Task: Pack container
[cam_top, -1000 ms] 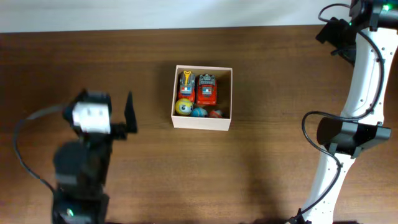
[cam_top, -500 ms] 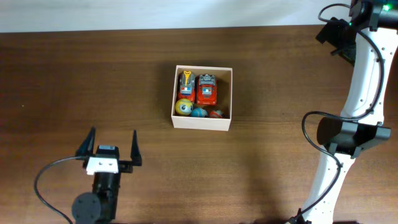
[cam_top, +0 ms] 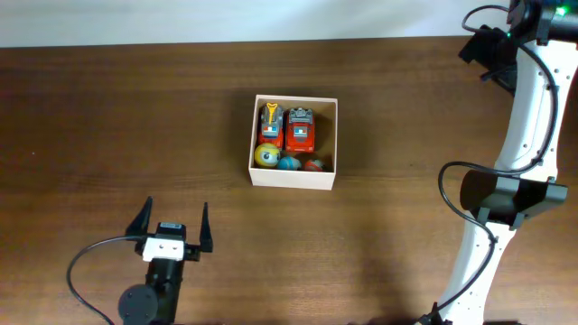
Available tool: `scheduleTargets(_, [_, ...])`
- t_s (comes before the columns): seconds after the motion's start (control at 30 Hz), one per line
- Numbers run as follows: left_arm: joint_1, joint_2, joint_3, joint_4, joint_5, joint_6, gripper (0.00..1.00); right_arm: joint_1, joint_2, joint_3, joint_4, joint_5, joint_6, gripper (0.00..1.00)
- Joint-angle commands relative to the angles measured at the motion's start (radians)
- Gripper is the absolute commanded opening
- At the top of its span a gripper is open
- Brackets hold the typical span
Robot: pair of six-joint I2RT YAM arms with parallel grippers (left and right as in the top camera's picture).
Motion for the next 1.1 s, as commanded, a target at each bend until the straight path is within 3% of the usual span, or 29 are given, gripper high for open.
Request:
scheduleTargets(0.0, [0.006, -0.010, -0.005, -0.073, 0.024, 0.044, 0.99, 0.000, -0.025, 0.015, -0.003, 0.002, 0.009, 0.99])
scheduleTargets(1.07, [0.006, -0.010, -0.005, -0.114, 0.027, 0.044, 0.99, 0.000, -0.025, 0.015, -0.003, 0.002, 0.009, 0.99])
